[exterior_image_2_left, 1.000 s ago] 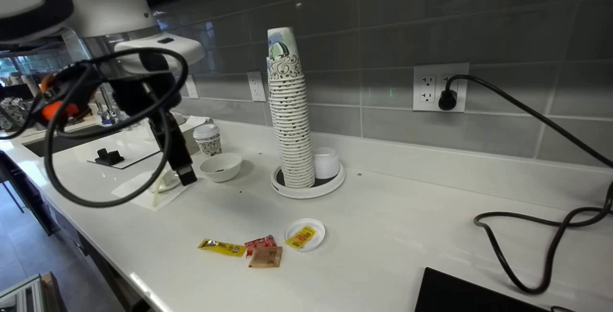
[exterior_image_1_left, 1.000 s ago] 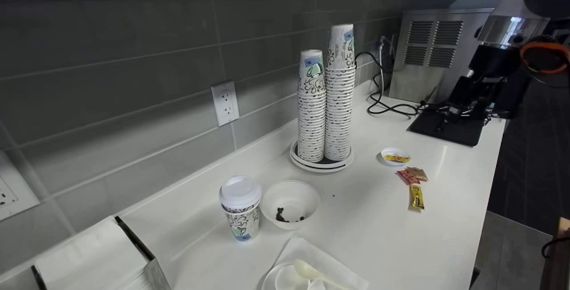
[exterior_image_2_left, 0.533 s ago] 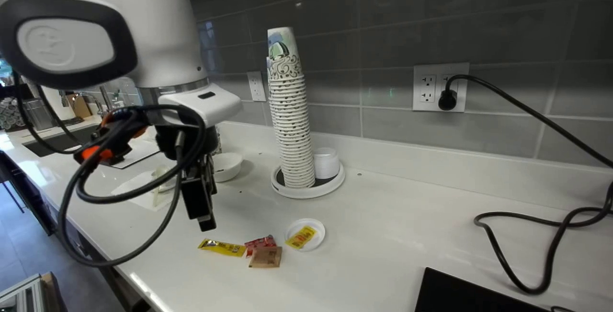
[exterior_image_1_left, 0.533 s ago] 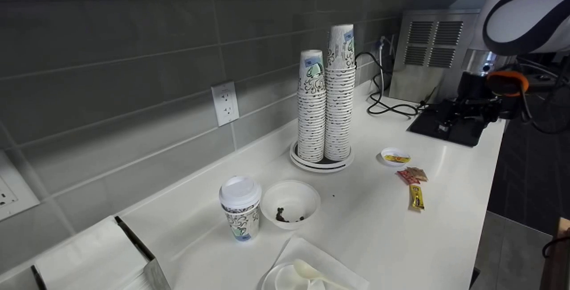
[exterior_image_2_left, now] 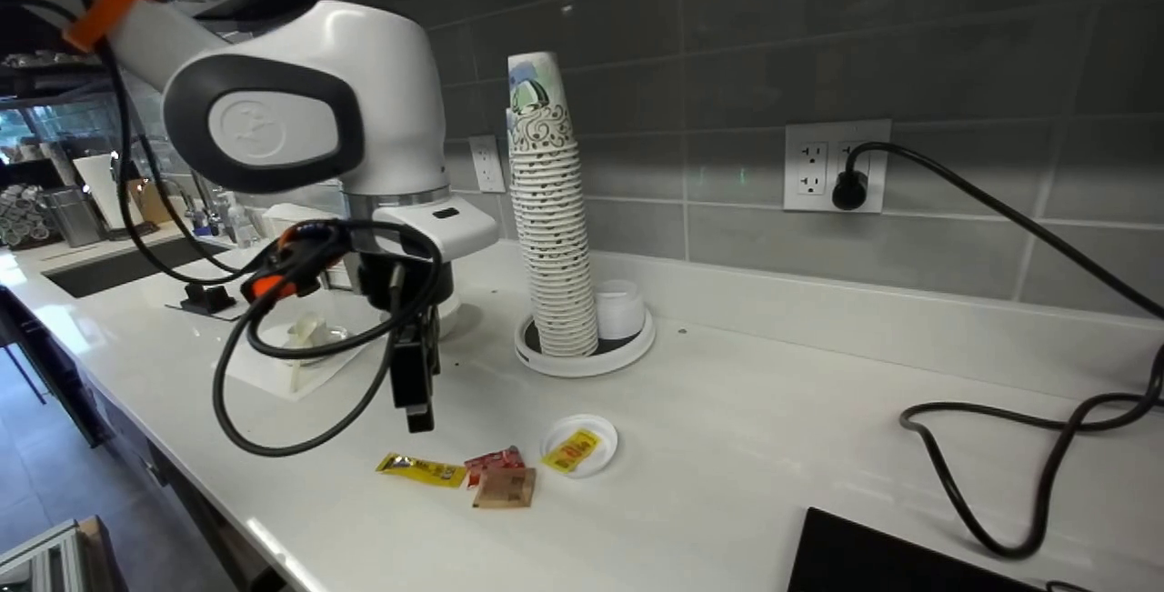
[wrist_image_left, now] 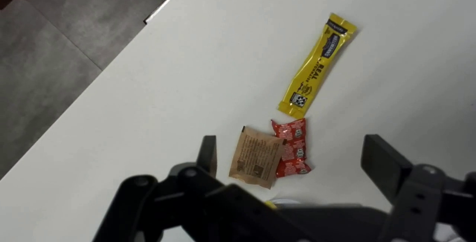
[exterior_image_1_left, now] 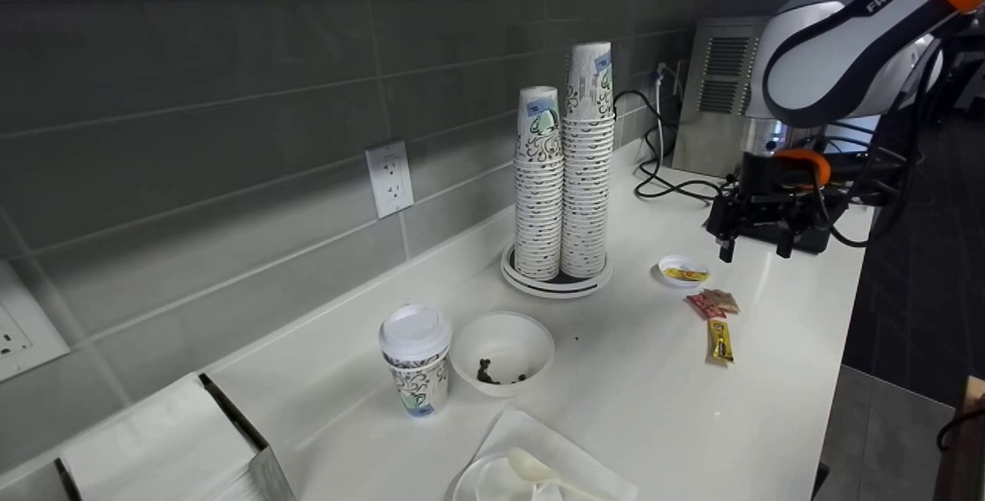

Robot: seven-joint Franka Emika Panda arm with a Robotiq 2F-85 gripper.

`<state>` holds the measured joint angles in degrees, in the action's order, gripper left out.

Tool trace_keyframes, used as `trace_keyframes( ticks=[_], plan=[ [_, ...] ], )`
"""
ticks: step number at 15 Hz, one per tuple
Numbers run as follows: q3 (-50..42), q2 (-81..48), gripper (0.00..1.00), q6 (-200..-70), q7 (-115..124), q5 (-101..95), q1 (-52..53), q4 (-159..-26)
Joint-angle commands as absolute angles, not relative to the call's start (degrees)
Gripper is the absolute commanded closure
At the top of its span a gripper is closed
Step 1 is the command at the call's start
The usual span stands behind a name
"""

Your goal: Pick up the red sachet on the right and put it on the ceramic plate with a white mug on it

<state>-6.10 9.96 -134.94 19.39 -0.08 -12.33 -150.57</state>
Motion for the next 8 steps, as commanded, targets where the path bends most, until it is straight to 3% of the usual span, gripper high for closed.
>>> trace_keyframes(
  ticks=[1,8],
  plan=[
    [-5.71,4.69,0.00,-137.82,23.46,0.07,-11.33,-147.39],
    [-5.61,-2.74,0.00,-144.10,32.16,-3.76,-8.69,-144.77]
  ],
)
